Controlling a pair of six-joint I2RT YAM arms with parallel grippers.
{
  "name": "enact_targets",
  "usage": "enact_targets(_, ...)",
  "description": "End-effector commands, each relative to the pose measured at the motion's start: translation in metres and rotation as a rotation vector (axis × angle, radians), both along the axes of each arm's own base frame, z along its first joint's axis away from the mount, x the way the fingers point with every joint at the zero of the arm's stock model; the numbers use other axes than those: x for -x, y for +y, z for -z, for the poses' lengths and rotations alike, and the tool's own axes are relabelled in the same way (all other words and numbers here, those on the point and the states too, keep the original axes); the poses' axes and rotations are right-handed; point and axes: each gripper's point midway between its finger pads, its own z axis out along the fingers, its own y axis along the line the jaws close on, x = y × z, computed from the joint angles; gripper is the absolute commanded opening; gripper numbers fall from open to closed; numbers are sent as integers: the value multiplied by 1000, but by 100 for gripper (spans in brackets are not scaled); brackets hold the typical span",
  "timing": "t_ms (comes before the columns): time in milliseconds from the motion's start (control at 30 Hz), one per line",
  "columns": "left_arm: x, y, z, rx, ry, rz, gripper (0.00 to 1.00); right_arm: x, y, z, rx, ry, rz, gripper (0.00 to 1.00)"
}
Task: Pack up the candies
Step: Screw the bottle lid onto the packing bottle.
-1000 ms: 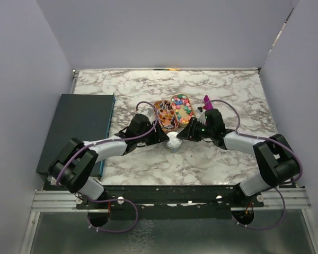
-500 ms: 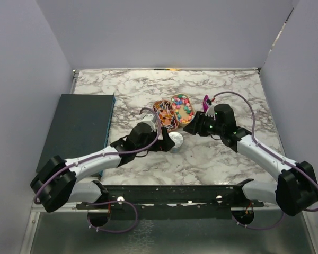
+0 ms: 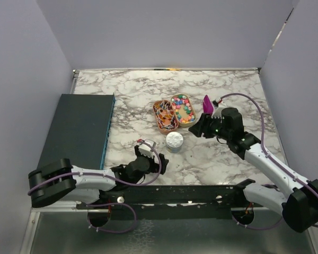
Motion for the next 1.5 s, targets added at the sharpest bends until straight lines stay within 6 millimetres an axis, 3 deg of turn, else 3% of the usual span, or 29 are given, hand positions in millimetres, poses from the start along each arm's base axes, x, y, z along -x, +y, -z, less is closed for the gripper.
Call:
enact_targets(0, -22, -5, -23, 62, -180, -78, 99, 9, -6, 16, 45, 32, 0, 60)
enact_targets(300, -22, -24, 5, 27, -302, -31, 99, 13, -6, 27, 55, 59, -12, 61)
enact_targets(467, -24, -25, 6, 57, -384, -45, 99, 16, -7, 32, 64, 69, -15, 61)
enact_targets(800, -30, -54, 28, -20, -423, 9, 99, 14, -5, 41, 72, 86, -24, 61)
enact_targets(1467, -69, -75, 41, -34, -456, -17, 99, 16, -6, 55, 90, 117, -33, 61)
